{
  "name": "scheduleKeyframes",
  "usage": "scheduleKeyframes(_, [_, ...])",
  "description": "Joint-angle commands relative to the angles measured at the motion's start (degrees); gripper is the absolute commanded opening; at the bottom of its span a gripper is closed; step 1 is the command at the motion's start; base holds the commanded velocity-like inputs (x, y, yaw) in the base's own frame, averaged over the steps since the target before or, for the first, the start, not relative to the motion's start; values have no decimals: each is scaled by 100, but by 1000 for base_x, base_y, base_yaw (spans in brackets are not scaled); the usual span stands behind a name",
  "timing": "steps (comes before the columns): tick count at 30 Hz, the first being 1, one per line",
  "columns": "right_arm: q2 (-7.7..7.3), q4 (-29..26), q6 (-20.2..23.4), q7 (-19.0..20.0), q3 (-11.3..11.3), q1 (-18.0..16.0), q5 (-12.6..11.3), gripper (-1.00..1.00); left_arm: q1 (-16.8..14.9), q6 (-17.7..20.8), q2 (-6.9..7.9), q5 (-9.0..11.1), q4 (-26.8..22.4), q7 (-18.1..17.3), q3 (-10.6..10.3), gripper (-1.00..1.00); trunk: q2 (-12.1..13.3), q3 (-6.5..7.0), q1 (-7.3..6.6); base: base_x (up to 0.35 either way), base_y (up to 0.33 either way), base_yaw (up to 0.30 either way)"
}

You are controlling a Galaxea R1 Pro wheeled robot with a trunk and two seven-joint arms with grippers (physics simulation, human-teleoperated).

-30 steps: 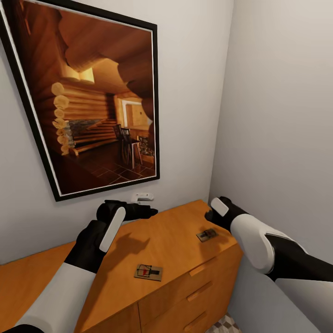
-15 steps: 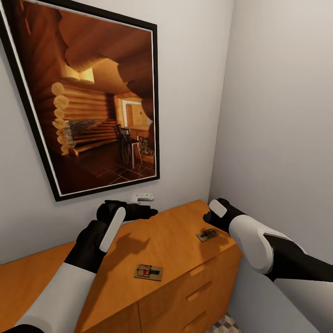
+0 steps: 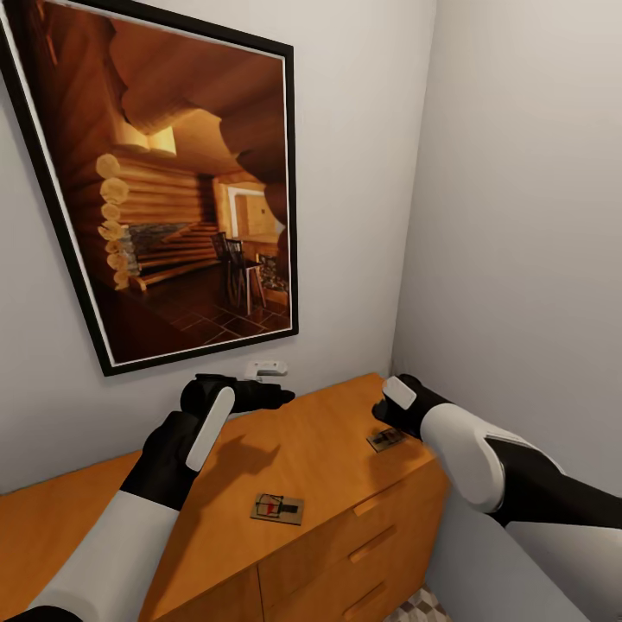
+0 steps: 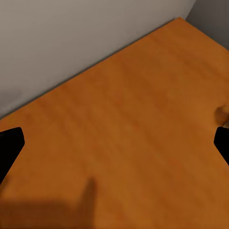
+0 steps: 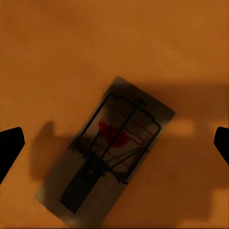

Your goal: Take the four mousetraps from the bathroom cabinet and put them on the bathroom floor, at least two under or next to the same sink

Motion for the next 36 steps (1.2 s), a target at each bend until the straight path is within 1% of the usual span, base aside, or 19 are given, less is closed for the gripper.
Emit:
scheduleKeyframes(1, [22,-9,21,-27,-41,-2,31,100,-5,21,0,42,-4,39,-2,100,-6,-8,1,0,0,0])
scheduleKeyframes(5, [77,13,-45,-27,-41,-2,31,100,-5,22,0,39,-8,39,-2,100,-6,-8,1,0,0,0])
scheduleKeyframes(21, [141,285,-319,-34,-41,-2,31,100,-5,17,0,35,-2,39,-5,100,-6,-8,1,0,0,0])
scheduleKeyframes(36, [140,309,-377,-28,-41,-2,31,100,-5,17,-7,39,11,39,-9,100,-6,-8,1,0,0,0])
